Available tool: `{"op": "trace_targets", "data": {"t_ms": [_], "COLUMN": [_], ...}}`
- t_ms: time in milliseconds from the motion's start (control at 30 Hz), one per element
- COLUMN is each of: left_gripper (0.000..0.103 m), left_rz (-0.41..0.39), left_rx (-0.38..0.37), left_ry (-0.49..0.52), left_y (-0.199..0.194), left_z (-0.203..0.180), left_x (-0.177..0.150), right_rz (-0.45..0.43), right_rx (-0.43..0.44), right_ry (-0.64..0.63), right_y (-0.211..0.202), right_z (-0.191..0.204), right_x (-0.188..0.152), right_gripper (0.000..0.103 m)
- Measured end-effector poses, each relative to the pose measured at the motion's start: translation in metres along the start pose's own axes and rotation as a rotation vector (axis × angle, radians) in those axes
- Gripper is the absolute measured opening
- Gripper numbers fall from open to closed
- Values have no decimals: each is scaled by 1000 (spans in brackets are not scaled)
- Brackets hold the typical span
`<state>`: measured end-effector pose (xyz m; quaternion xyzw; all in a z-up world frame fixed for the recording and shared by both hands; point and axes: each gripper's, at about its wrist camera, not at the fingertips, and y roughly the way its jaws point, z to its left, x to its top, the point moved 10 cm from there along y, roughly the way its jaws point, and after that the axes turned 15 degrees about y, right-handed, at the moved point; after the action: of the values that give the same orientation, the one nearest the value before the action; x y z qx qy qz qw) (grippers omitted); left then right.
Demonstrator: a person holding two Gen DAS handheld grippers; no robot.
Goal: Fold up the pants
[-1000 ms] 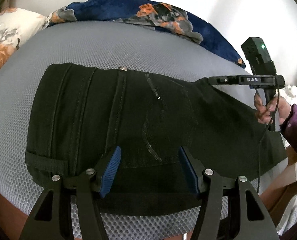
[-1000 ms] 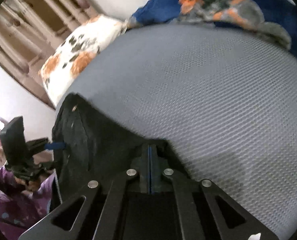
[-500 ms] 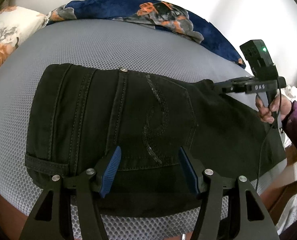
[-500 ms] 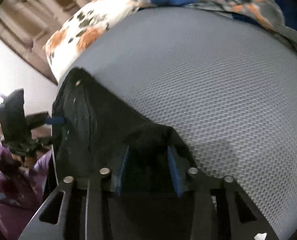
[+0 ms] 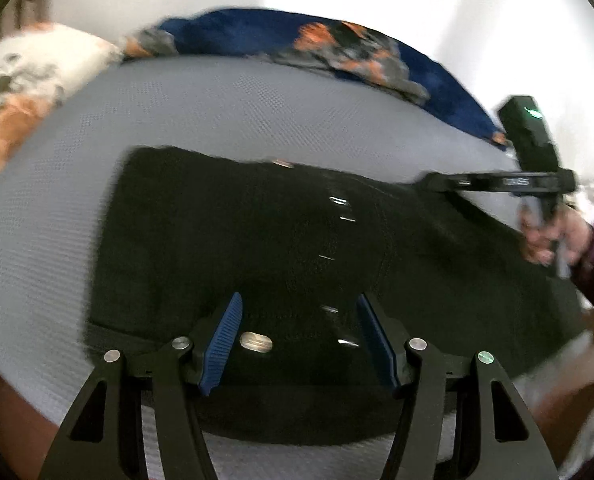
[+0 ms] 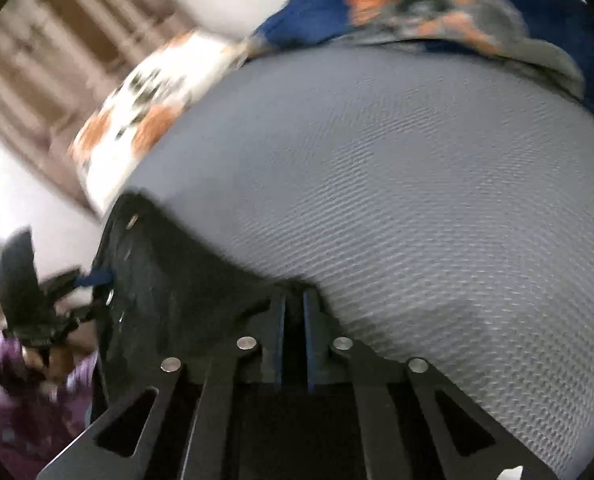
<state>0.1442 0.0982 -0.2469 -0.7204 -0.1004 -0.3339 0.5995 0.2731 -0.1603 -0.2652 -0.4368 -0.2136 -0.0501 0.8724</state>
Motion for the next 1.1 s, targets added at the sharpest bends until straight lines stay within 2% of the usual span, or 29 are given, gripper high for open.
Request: {"op": "trace_targets", "data": {"t_ms": [33, 67, 133, 300, 367, 400, 467, 567, 600, 733, 800, 833, 867, 933, 1000, 1067, 1100], "left_gripper": [61, 61, 61, 61, 61, 61, 61, 61, 61, 61, 61, 61, 61, 61, 61, 61, 61], "left_rz": [11, 24, -1, 10, 18, 24, 24, 34, 31, 28, 26, 27, 33, 36, 28, 31, 34], "left_rx": [8, -27, -71, -53, -49, -52, -55, -63, -66, -70, -70, -68, -66, -71, -83, -86, -85], "left_ry": [-21, -67, -133, -114, -107, -108, -115, -124, -131, -143, -143, -142, -136, -140, -160, -164, -165], "left_y": [3, 6, 4, 3, 4, 4, 4, 2, 1, -1, -1, 0, 2, 3, 3, 2, 1], "left_z": [7, 12, 18, 13, 11, 11, 9, 10, 10, 9, 8, 7, 6, 6, 6, 5, 5], "left_x": [-3, -7, -6, -5, -5, -6, -5, -5, -5, -3, -3, -3, -4, -5, -5, -4, -4], "right_rz": [-16, -31, -50, -63, -56, -74, -138, -205, -205, -76, -5, 25, 33, 2, -31, -31, -40], "right_rx": [-5, -20, -50, -55, 6, 15, -14, 4, 29, 141, 56, 8, -13, 51, 49, 138, 153], "right_ry": [28, 21, -21, -10, 38, 62, 93, 107, 86, -58, -109, -107, -72, 32, 77, 187, 207], "right_y": [2, 5, 7, 4, -1, -6, -20, -48, -53, -43, -18, -3, 8, 11, 14, 14, 9], "right_z": [-6, -5, 1, 0, -2, -6, -15, -12, -2, 48, 49, 41, 30, 21, 12, 4, 3], "right_x": [2, 3, 3, 8, 11, 13, 21, 29, 26, -5, -16, -17, -14, -1, 7, 9, 9], "right_gripper": [4, 4, 4, 4, 4, 4, 13, 13, 13, 12, 11, 6, 0, 0, 0, 0, 0]}}
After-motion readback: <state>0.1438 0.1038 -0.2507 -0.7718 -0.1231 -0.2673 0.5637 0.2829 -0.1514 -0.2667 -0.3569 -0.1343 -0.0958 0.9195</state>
